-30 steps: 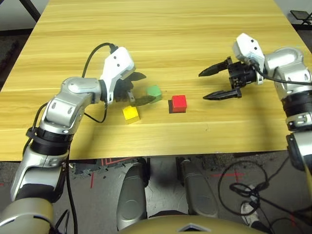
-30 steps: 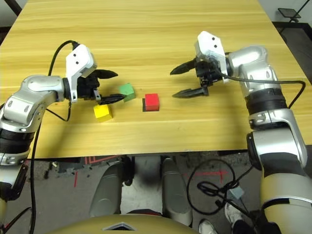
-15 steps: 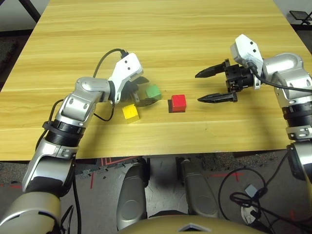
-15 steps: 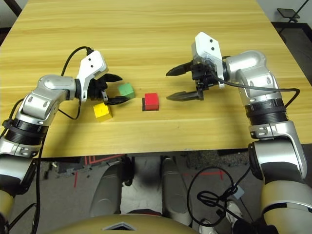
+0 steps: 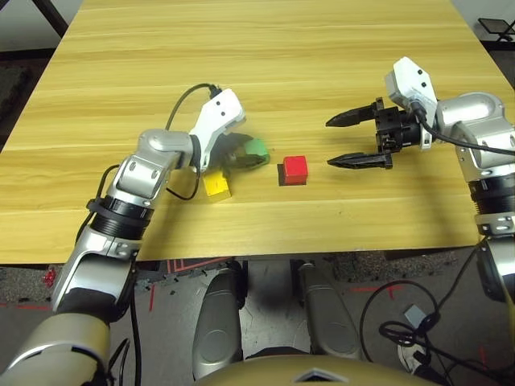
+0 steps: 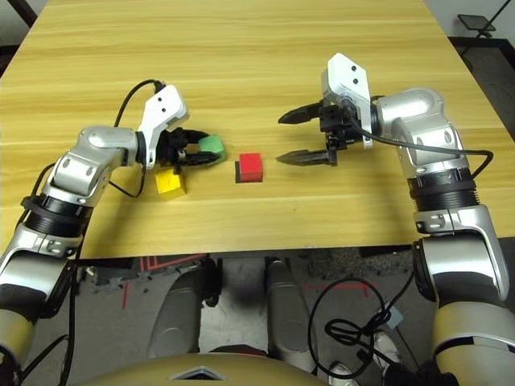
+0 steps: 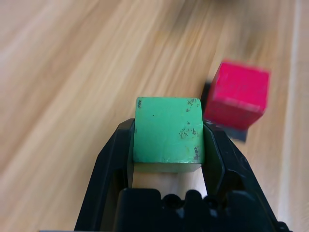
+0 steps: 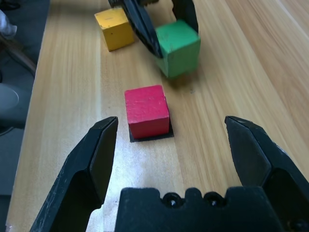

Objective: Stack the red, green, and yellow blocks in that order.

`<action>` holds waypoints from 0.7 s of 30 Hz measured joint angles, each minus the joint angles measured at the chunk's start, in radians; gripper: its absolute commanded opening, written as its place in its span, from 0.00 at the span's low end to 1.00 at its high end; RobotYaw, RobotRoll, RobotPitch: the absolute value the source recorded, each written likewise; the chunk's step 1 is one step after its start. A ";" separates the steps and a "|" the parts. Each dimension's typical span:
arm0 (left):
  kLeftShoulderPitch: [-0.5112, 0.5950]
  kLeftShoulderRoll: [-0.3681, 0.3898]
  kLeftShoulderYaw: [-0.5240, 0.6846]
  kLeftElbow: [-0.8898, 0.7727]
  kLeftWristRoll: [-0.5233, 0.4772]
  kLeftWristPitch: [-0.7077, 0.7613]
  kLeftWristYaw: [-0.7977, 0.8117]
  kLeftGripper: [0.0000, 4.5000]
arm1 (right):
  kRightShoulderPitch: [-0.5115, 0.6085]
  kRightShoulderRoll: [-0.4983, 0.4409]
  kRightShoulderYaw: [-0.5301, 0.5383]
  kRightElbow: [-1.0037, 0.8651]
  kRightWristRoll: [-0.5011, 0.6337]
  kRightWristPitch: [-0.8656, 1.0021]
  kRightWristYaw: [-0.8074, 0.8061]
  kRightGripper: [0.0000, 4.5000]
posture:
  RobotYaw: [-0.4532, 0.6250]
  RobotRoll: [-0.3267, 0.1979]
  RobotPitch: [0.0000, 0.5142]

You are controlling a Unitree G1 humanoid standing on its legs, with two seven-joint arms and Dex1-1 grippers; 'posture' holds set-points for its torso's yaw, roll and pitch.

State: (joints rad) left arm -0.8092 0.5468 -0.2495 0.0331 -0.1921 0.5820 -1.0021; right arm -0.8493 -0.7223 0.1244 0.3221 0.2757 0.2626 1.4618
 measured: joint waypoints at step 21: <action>-0.122 -0.094 -0.097 -0.168 -0.086 0.184 -0.057 0.46 | 0.081 -0.010 -0.024 0.031 -0.019 -0.041 -0.030 1.00 | 0.50 0.69 0.49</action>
State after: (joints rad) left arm -0.9311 0.4532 -0.3463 -0.1354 -0.2785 0.7663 -1.0588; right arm -0.7684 -0.7320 0.1008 0.3528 0.2570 0.2220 1.4315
